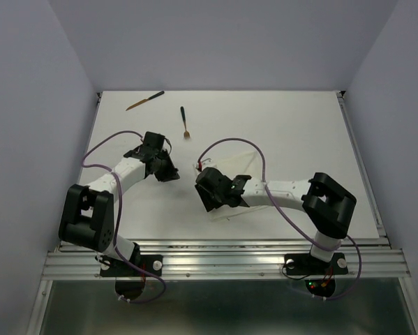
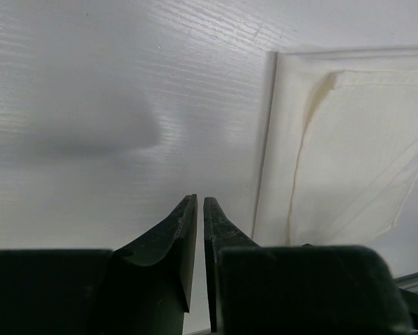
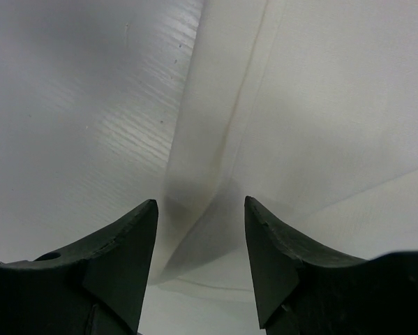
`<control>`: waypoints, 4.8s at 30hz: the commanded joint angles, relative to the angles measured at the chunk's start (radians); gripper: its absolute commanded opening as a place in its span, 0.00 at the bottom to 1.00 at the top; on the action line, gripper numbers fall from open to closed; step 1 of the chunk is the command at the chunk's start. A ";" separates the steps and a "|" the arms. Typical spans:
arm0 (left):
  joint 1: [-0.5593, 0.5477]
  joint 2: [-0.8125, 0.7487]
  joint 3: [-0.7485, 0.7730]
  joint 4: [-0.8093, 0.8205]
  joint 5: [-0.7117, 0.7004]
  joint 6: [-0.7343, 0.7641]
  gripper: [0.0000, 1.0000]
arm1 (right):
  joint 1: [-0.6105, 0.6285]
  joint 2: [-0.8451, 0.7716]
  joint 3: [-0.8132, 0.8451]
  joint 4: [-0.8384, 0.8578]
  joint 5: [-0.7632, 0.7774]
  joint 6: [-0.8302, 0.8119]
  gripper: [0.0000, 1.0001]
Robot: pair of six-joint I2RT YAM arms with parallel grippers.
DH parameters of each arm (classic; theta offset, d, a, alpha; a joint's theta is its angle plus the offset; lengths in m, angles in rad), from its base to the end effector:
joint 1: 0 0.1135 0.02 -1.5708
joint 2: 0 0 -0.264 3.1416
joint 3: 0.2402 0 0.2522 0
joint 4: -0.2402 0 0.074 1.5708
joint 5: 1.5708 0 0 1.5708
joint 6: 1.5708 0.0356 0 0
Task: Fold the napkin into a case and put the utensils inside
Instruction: Pick up the upper triangle-folded napkin from the center of the board.
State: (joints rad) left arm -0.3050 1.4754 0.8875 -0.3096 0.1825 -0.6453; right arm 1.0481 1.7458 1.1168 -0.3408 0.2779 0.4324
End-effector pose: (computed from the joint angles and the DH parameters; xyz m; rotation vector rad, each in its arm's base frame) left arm 0.2842 -0.0962 0.2051 -0.3520 2.5319 -0.6170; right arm 0.1885 0.3075 0.1886 -0.6553 2.4192 0.2648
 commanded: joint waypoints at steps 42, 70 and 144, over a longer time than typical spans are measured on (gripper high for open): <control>-0.097 0.232 -0.064 0.385 0.298 -0.079 0.86 | 0.087 -0.095 -0.183 0.189 0.061 -0.106 0.01; -0.143 0.306 -0.045 0.449 0.221 -0.154 0.43 | 0.087 -0.224 -0.252 0.221 0.122 -0.116 0.01; -0.141 0.103 -0.167 0.500 -0.037 -0.367 0.00 | 0.211 0.061 0.026 0.054 0.310 -0.130 0.58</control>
State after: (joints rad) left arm -0.4500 1.5745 0.6979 0.1913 0.1566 -1.0077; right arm 1.2503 1.7996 1.1065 -0.2909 0.5694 0.3061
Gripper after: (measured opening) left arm 0.040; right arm 0.589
